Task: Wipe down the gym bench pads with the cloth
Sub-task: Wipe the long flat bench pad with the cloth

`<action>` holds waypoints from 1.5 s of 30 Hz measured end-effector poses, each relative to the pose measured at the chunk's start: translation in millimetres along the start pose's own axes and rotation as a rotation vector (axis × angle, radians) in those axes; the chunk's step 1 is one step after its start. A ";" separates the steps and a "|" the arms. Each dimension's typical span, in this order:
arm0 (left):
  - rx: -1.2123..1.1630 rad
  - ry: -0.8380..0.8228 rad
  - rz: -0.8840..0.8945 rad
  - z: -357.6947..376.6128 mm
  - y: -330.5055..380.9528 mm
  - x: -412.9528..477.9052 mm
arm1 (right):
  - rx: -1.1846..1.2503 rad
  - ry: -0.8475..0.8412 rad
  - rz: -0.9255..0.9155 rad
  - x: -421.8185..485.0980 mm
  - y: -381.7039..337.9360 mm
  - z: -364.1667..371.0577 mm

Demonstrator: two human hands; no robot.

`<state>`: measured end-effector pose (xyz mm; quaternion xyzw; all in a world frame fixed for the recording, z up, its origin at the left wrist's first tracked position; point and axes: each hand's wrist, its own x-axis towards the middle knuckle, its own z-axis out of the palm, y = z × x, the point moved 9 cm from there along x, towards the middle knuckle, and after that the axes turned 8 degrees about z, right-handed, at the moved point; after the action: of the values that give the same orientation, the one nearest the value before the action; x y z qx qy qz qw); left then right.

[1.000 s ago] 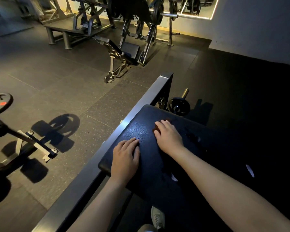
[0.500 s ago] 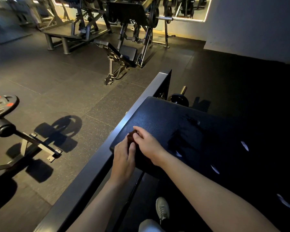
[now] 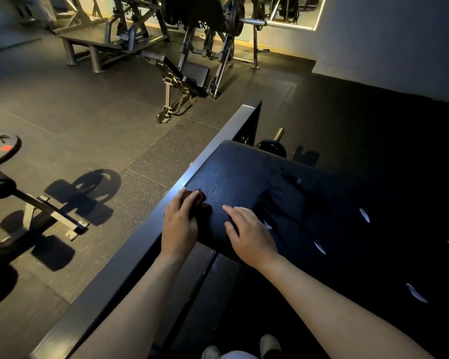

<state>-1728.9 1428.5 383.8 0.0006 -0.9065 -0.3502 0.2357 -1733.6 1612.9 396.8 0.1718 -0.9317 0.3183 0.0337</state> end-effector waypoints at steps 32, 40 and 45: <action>0.068 0.216 -0.123 47.1 95.2 -112.0 | 0.001 0.007 -0.269 -52.6 21.0 -29.3; 0.033 0.266 -0.194 15.6 72.4 -82.1 | 0.000 -0.042 -0.263 -54.6 23.3 -25.9; 0.108 0.166 -0.193 48.3 85.0 -75.1 | 0.055 -0.064 -0.286 -52.5 24.4 -34.6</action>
<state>-1668.9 1535.8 374.5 0.1296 -0.8972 -0.3205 0.2748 -1694.3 1667.5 401.1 0.3138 -0.8891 0.3302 0.0444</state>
